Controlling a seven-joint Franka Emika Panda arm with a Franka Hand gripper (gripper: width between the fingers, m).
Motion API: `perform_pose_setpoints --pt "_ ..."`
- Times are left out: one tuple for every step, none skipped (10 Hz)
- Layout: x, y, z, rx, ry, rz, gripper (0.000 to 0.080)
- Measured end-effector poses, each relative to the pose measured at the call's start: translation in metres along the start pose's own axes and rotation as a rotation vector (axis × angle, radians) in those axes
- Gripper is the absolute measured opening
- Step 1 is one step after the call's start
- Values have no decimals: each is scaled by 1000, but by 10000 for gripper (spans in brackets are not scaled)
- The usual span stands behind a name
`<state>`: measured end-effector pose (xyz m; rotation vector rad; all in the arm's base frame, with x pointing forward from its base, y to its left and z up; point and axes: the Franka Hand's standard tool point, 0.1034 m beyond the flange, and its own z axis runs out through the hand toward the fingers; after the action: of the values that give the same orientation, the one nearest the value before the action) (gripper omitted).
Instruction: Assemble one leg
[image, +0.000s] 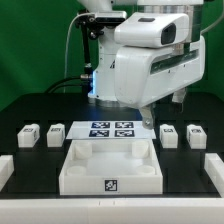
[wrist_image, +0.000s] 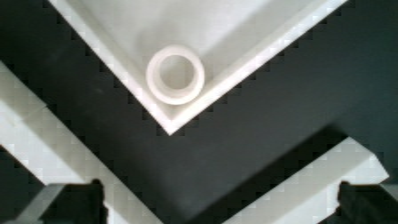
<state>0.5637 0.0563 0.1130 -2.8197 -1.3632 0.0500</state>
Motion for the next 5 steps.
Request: perform_pose_setpoints --pt "0 0 1 1 0 0 650" --pt "0 0 1 1 0 0 650" --pt "0 0 1 1 0 0 650" --pt "0 0 1 1 -1 0 650" --pt "0 0 1 1 -1 0 650"
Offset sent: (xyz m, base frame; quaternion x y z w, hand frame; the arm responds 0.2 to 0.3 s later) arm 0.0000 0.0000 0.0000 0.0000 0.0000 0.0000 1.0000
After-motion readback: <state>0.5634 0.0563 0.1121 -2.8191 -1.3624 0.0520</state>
